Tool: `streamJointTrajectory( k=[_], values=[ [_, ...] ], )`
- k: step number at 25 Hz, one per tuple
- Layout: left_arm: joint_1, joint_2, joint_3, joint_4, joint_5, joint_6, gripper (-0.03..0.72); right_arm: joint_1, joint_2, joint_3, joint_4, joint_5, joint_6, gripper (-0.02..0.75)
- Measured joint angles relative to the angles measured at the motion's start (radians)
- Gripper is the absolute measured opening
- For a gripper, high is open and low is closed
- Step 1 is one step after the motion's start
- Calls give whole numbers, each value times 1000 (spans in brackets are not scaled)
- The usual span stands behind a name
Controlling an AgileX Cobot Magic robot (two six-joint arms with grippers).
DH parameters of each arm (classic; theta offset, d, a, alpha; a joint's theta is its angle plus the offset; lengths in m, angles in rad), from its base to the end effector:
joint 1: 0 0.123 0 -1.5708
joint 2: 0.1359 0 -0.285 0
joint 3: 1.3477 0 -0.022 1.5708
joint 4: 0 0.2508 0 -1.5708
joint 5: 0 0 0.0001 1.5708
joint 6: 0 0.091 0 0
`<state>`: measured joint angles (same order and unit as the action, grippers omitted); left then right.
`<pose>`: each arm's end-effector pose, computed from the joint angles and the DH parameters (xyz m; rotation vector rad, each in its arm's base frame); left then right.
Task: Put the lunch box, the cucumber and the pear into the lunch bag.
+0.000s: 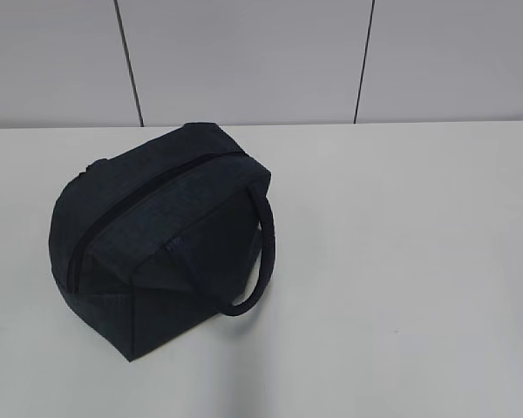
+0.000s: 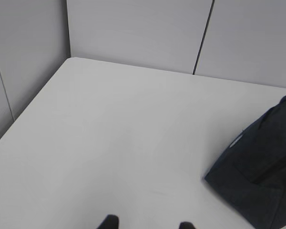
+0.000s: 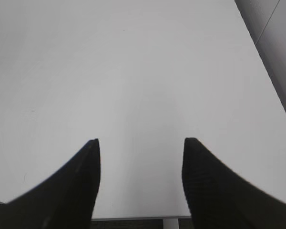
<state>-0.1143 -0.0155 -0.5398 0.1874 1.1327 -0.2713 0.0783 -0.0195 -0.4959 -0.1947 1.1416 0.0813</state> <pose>-0.0141 0.0171 0.2833 -0.1833 2.0385 -0.0163 -0.0105 -0.0169 0.2709 0.0235 2.0963 -0.1390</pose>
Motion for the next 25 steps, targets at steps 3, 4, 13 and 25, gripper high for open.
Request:
streamJointTrajectory(
  k=[3, 4, 13, 25],
  values=[
    [0, 0, 0, 0, 0, 0, 239, 0, 0, 0, 0, 0, 0, 426],
    [0, 0, 0, 0, 0, 0, 239, 0, 0, 0, 0, 0, 0, 426],
    [0, 0, 0, 0, 0, 0, 239, 0, 0, 0, 0, 0, 0, 425],
    [0, 0, 0, 0, 0, 0, 239, 0, 0, 0, 0, 2, 0, 425]
  ],
)
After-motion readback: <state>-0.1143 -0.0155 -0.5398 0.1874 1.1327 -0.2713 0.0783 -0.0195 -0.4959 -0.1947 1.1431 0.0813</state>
